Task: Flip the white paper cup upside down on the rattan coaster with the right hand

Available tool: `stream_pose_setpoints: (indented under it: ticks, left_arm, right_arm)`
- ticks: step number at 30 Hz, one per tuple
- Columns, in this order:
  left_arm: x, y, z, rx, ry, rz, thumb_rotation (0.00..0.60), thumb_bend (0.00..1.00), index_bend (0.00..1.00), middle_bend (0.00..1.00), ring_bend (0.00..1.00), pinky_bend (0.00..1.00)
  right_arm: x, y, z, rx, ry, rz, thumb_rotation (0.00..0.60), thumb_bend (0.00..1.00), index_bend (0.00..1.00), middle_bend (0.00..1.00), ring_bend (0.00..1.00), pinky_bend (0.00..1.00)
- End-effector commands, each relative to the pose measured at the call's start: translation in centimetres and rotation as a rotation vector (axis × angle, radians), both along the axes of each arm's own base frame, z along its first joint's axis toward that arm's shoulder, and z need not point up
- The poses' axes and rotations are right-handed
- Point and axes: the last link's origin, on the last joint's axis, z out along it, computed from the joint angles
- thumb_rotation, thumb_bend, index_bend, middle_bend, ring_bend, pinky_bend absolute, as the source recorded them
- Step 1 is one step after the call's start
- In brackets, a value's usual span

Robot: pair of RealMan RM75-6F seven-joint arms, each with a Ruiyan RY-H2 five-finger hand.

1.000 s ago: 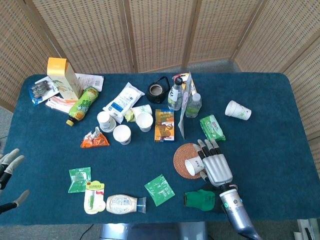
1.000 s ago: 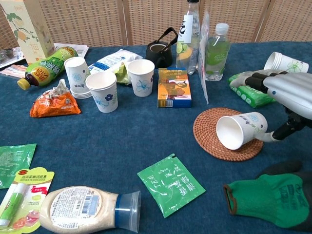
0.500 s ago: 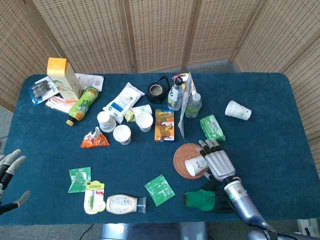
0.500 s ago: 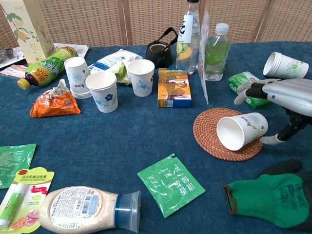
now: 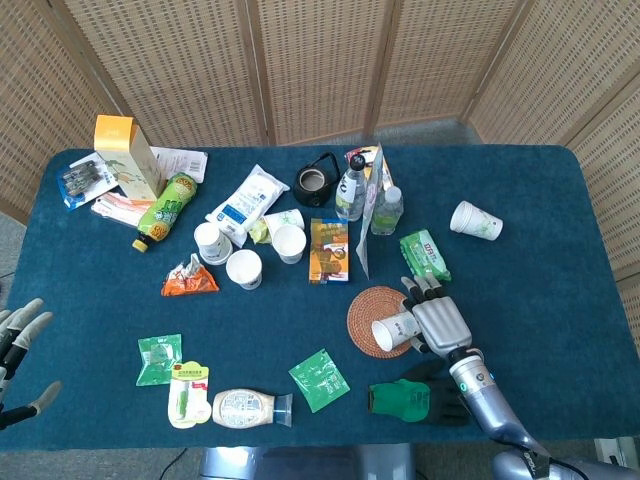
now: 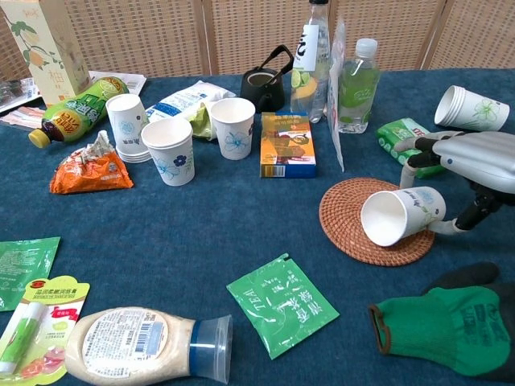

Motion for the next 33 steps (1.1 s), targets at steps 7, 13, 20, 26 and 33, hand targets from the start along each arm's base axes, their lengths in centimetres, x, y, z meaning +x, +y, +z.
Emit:
stream_pose_setpoints:
  ticks: [7,13,20,26,33]
  left_arm:
    - [0.0,0.0,0.0,0.000,0.002,-0.001,0.600,0.33,0.00,0.00,0.00,0.00]
    - [0.1,-0.1,-0.1,-0.002,0.003,-0.003,0.600,0.33,0.00,0.00,0.00,0.00]
    - [0.1,-0.1,-0.1,-0.001,0.004,-0.003,0.600,0.33,0.00,0.00,0.00,0.00]
    - [0.0,-0.1,-0.2,-0.006,0.004,-0.002,0.600,0.33,0.00,0.00,0.00,0.00]
    - [0.0,-0.1,-0.1,-0.005,0.001,-0.001,0.600,0.33,0.00,0.00,0.00,0.00]
  right_arm:
    - [-0.1,0.6,0.6,-0.090,0.032,0.081,0.600,0.32,0.42,0.00,0.00,0.00]
    - [0.0,1.2,1.4,-0.244,0.116,0.193,0.600,0.33,0.42,0.00,0.00,0.00]
    - [0.0,1.1,1.6,-0.383,0.223,0.317,0.600,0.35,0.42,0.00,0.00,0.00]
    - [-0.3,1.0,1.0,-0.430,0.301,0.378,0.600,0.35,0.41,0.00,0.00,0.00]
    - [-0.2,1.2,0.5,-0.474,0.367,0.440,0.600,0.38,0.41,0.00,0.00,0.00]
